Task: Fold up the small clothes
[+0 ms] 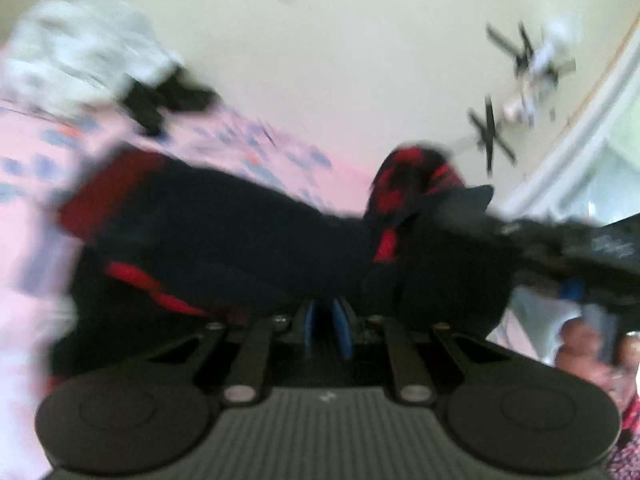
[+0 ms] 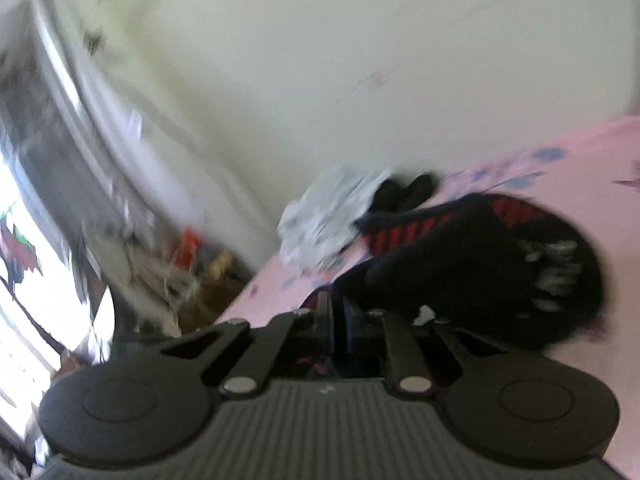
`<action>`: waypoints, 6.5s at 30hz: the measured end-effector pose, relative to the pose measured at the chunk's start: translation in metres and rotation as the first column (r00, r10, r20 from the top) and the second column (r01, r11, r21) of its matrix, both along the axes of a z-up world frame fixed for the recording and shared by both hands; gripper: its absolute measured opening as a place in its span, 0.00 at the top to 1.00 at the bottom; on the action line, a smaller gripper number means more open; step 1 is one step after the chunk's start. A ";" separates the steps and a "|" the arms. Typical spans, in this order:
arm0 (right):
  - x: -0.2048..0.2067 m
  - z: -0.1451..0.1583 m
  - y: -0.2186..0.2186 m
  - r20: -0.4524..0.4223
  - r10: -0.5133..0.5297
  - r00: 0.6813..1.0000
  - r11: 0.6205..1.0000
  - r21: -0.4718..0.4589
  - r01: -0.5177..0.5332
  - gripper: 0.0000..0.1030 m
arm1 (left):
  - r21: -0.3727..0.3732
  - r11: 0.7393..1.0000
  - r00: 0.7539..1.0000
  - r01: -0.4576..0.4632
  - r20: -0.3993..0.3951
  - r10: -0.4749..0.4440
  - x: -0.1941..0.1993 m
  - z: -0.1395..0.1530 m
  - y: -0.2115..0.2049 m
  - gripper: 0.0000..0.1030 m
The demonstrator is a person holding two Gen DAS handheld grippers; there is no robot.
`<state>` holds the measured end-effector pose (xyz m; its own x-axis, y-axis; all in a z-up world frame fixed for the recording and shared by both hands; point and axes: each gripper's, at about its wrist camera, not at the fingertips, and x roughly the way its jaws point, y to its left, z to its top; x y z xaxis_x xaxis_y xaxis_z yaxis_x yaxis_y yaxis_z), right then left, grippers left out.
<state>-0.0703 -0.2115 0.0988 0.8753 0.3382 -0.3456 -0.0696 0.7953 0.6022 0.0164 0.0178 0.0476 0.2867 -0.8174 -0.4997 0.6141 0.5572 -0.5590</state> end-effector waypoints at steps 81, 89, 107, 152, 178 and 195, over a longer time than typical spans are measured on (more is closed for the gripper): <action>0.160 -0.038 0.079 0.000 0.113 0.994 0.943 -0.314 -0.107 0.35 | 0.126 0.954 0.962 -0.272 0.016 0.272 0.017 -0.015 0.074 0.66; 0.100 0.007 0.047 0.182 0.078 0.980 0.945 -0.327 -0.014 0.57 | 0.178 0.946 0.963 -0.270 0.034 0.269 0.019 -0.014 0.064 0.64; 0.149 -0.053 0.066 -0.001 0.034 0.999 0.900 -0.435 -0.031 0.21 | 0.252 0.921 0.955 -0.296 0.110 0.277 0.010 -0.015 0.053 0.57; 0.077 -0.109 0.030 -0.024 0.060 0.998 0.998 0.013 -0.060 0.06 | 0.245 0.936 0.958 -0.254 0.200 0.207 0.044 -0.031 0.030 0.00; 0.069 -0.109 0.025 -0.018 0.069 0.997 0.998 0.014 -0.069 0.06 | 0.262 0.926 0.950 -0.272 0.224 0.216 0.040 -0.030 0.029 0.00; 0.069 -0.110 0.024 -0.017 0.072 0.997 0.997 0.011 -0.071 0.06 | 0.261 0.926 0.950 -0.273 0.224 0.217 0.041 -0.030 0.029 0.00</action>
